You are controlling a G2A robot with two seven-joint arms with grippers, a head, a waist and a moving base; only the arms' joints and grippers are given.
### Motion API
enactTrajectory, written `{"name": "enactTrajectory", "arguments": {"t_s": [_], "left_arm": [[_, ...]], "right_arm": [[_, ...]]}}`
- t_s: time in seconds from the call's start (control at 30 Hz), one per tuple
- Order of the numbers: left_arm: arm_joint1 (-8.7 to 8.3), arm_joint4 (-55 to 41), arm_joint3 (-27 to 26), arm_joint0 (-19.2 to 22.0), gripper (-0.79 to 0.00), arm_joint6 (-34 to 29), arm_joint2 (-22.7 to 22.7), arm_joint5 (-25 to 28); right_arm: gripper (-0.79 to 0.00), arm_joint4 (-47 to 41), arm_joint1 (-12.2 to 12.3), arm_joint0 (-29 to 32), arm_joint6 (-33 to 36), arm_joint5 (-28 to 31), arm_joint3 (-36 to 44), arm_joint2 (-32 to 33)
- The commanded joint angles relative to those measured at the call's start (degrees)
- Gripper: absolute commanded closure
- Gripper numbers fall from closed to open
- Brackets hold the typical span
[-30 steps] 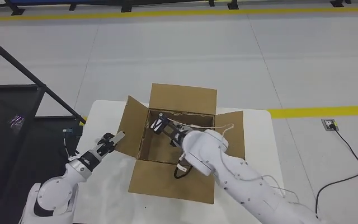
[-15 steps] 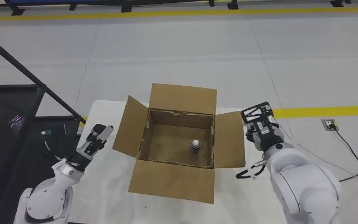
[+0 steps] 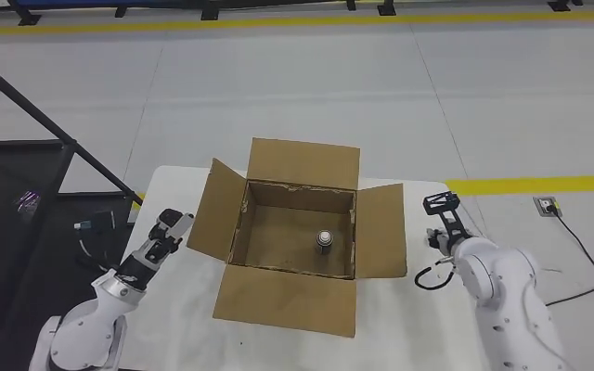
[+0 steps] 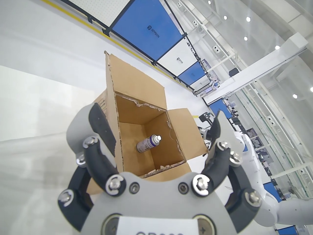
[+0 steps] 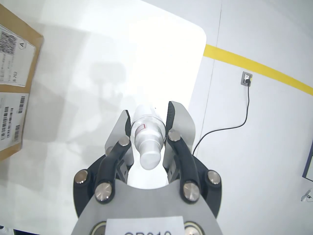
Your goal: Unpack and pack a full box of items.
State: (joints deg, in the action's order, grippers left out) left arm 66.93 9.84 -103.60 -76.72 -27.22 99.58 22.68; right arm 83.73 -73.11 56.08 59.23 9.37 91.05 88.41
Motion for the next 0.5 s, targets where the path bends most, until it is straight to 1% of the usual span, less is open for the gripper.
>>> {"name": "enactTrajectory", "arguments": {"t_s": [0.0, 0.13, 0.2, 0.23, 0.27, 0.3, 0.33, 0.47], "left_arm": [[-0.06, -0.11, -0.16, -0.51, -0.785, 0.29, 0.29, 0.01], [-0.21, -0.31, -0.43, -1.12, -0.785, 0.65, 0.63, -0.08], [-0.27, -0.35, -0.47, -1.18, -0.785, 0.69, 0.66, -0.10], [-0.30, -0.38, -0.45, -1.18, -0.785, 0.69, 0.67, -0.10], [-0.34, -0.35, -0.42, -1.16, -0.785, 0.66, 0.71, -0.23], [-0.39, -0.34, -0.44, -1.12, -0.785, 0.53, 0.71, -0.26], [-0.43, -0.29, -0.41, -1.07, -0.785, 0.49, 0.77, -0.33], [-0.60, -0.31, -0.37, -0.95, -0.785, 0.29, 0.86, -0.43]], "right_arm": [[0.000, -0.55, 0.08, -0.24, -1.07, 0.38, -2.00, 0.21], [0.000, -1.67, 0.24, -0.61, -2.34, 1.25, -5.18, 0.29], [-0.080, -2.38, 0.28, -0.76, -2.62, 1.46, -6.21, 0.34], [-0.231, -2.40, 0.33, -0.87, -2.71, 1.55, -6.70, 0.31], [-0.363, -2.48, 0.36, -0.99, -2.83, 1.51, -7.03, 0.28], [-0.674, -2.61, 0.38, -1.05, -2.96, 1.46, -7.24, 0.23], [-0.785, -2.85, 0.41, -1.08, -3.07, 1.43, -7.37, 0.22], [-0.785, -3.18, 0.60, -0.66, -3.88, 0.79, -6.06, 0.72]]}}
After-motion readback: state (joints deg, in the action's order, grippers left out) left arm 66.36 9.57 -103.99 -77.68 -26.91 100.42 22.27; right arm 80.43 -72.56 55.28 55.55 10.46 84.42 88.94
